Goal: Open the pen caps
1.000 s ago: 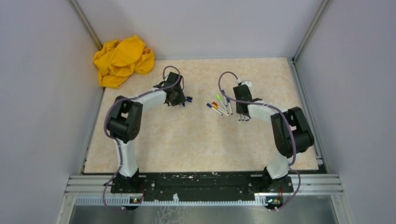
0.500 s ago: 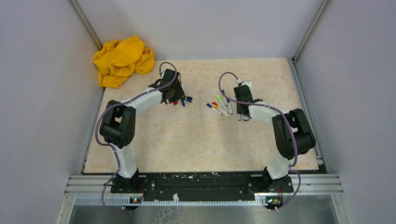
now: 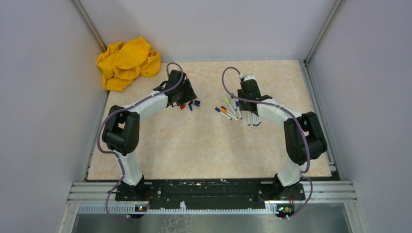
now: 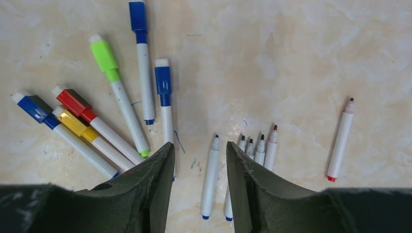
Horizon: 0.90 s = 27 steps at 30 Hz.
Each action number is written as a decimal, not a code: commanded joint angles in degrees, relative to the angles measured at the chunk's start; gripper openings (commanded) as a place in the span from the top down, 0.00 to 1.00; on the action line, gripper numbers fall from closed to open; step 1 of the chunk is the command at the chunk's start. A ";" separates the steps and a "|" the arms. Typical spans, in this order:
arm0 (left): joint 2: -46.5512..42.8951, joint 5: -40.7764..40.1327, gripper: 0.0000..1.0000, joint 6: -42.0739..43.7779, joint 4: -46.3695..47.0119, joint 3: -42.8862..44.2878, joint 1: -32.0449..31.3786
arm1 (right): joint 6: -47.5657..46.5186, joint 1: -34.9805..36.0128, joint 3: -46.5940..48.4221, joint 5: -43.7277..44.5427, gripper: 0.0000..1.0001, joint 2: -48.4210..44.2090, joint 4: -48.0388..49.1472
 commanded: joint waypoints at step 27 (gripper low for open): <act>-1.28 8.03 0.34 -0.78 3.64 1.22 0.82 | -3.03 0.46 8.30 -8.76 0.69 12.86 -3.49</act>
